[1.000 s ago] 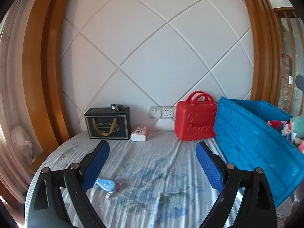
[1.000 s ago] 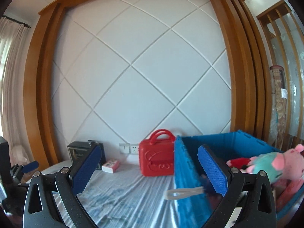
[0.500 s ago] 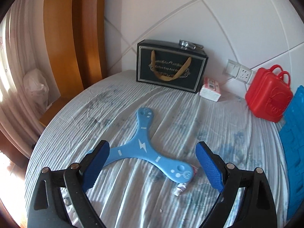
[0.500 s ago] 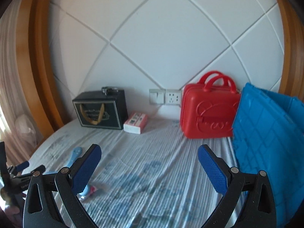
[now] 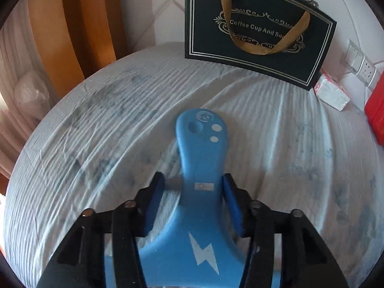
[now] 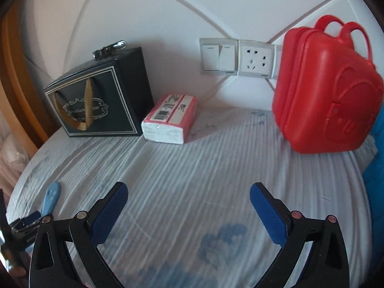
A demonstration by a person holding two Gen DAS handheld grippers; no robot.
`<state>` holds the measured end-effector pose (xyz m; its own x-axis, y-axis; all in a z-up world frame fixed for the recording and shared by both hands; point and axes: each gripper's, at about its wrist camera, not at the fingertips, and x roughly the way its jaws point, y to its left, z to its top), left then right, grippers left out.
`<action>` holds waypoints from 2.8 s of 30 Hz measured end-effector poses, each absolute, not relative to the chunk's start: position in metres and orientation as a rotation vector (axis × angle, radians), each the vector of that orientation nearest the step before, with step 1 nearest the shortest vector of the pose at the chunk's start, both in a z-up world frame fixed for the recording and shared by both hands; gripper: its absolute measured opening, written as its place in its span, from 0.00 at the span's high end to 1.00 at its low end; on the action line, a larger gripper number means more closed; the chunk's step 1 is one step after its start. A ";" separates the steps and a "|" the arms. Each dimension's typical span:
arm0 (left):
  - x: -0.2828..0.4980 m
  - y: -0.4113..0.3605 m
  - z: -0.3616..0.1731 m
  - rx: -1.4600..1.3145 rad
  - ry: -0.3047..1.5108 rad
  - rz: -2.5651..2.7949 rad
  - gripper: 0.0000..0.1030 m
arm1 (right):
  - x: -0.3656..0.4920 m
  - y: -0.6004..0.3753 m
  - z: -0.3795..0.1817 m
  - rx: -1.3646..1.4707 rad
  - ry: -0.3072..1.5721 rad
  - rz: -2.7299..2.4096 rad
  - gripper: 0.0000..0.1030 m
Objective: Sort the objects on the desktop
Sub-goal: 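Move the left gripper to the blue boomerang toy while the right approaches the tissue pack, then grasp the blue boomerang toy with the left gripper while the right grasps the pink-and-white tissue pack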
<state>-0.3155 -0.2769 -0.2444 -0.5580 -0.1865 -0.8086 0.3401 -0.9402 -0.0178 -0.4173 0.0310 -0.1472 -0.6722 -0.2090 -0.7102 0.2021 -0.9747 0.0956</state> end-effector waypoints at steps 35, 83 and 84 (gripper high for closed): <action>-0.253 -0.293 -0.214 1.342 0.330 -2.427 0.59 | -0.343 0.017 -0.218 1.450 0.199 -2.392 0.10; -0.210 -0.261 -0.236 1.386 0.316 -2.421 0.61 | -0.307 0.007 -0.206 1.433 0.158 -2.406 0.00; -0.201 -0.262 -0.236 1.395 0.292 -2.435 0.64 | -0.305 0.004 -0.206 1.426 0.155 -2.407 0.00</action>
